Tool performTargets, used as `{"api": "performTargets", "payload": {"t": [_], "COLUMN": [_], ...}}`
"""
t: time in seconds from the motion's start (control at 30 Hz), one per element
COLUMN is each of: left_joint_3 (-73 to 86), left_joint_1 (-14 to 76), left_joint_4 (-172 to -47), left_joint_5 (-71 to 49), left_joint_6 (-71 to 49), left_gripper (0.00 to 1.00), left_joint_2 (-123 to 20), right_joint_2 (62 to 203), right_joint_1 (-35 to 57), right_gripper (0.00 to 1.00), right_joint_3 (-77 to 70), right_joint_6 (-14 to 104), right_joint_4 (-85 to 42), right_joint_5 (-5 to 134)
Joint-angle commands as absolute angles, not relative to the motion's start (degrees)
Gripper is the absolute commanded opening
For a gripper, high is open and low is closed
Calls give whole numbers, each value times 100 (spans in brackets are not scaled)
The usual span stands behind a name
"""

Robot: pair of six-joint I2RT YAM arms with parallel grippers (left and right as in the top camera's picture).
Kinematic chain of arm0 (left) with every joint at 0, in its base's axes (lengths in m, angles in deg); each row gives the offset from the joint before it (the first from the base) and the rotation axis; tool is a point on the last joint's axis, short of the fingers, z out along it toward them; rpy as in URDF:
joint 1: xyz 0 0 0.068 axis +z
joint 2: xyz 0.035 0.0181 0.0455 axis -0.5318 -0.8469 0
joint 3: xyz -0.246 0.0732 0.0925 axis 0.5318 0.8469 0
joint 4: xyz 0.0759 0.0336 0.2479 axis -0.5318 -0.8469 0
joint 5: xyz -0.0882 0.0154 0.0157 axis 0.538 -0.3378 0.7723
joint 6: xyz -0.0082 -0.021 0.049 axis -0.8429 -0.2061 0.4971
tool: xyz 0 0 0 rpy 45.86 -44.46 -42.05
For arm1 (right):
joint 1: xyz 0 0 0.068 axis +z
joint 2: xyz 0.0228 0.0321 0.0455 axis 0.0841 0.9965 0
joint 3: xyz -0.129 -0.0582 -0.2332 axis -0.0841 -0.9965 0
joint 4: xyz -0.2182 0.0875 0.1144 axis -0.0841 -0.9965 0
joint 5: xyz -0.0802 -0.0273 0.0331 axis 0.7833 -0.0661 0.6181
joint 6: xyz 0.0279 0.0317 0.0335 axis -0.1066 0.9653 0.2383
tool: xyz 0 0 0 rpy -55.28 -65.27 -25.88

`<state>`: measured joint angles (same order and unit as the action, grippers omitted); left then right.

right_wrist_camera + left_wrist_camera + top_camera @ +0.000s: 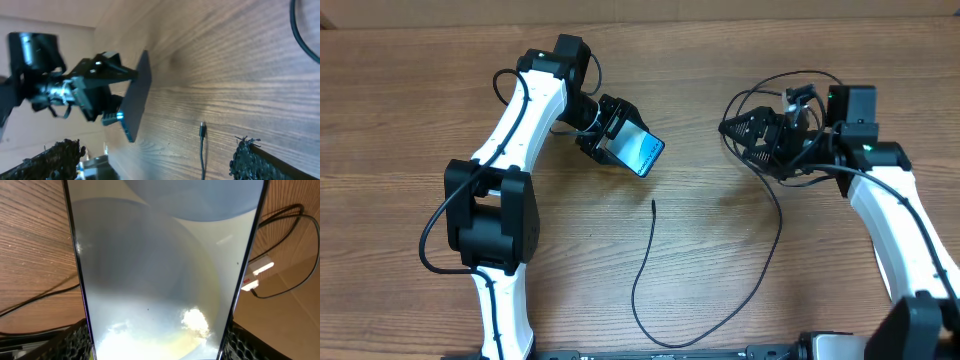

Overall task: Plug charger to phone and switch on socket
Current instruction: 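Move the right gripper toward the phone held by the left gripper, then close the right gripper on the phone's free edge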

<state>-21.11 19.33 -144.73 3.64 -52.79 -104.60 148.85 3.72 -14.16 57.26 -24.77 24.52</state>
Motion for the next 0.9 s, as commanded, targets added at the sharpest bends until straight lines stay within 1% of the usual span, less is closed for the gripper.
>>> {"api": "performTargets", "payload": {"t": [0.0,0.43,0.67,0.87], "left_joint_3": [-2269,-2269,-2269,-2269], "left_joint_1": [1852,1471,1198,962], "left_joint_4": [-14473,-14420,-14366,-14235], "left_joint_5": [495,434,460,458], "left_joint_6": [-5620,-6866,-7441,-7834], "left_gripper": [4,4,4,4], "left_joint_2": [-10484,-10484,-10484,-10484], "right_joint_2": [14974,14979,14979,14979], "right_joint_1": [543,1235,1314,1314], "right_gripper": [100,100,100,100], "right_joint_3": [-1296,-1296,-1296,-1296], "right_joint_6": [5975,5980,6001,5995], "right_joint_4": [-2494,-2348,-2433,-2481], "right_joint_5": [2321,2764,3296,3289]}}
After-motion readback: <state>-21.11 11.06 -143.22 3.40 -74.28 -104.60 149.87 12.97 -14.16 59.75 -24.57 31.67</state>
